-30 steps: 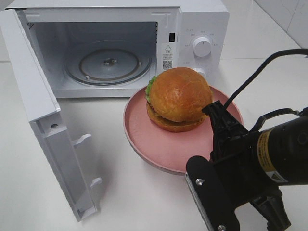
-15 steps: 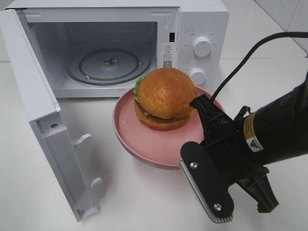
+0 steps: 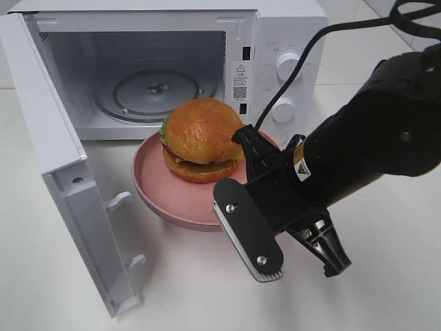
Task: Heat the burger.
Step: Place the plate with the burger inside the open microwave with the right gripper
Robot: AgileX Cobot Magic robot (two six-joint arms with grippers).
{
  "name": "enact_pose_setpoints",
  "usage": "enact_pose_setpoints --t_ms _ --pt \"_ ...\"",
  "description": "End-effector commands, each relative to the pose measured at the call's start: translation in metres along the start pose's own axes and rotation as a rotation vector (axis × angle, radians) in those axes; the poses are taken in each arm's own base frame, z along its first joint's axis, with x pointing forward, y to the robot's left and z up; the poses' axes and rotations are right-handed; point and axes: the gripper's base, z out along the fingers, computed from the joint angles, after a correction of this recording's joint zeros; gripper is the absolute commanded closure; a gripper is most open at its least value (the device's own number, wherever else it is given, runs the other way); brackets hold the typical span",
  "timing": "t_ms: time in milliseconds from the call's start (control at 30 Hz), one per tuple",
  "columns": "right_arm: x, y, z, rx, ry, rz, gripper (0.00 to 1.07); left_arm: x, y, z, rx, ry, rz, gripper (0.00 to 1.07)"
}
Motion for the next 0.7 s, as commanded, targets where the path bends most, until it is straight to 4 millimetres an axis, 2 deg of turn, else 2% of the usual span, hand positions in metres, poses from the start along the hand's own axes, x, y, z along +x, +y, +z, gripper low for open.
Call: enact_pose_setpoints --t_ms 33,333,700 --pt "0.004 -0.014 -0.001 0.053 -0.010 0.000 1.07 0.001 0.000 -0.002 -0.002 -0.032 -0.006 0.04" --pt "0.018 -0.037 0.004 0.040 0.010 0.018 1.07 0.001 0.000 -0.002 -0.002 -0.032 -0.006 0.04" --pt "0.016 -0.056 0.012 0.024 -0.003 0.003 1.07 0.001 0.000 -0.002 -0.002 -0.032 -0.006 0.04"
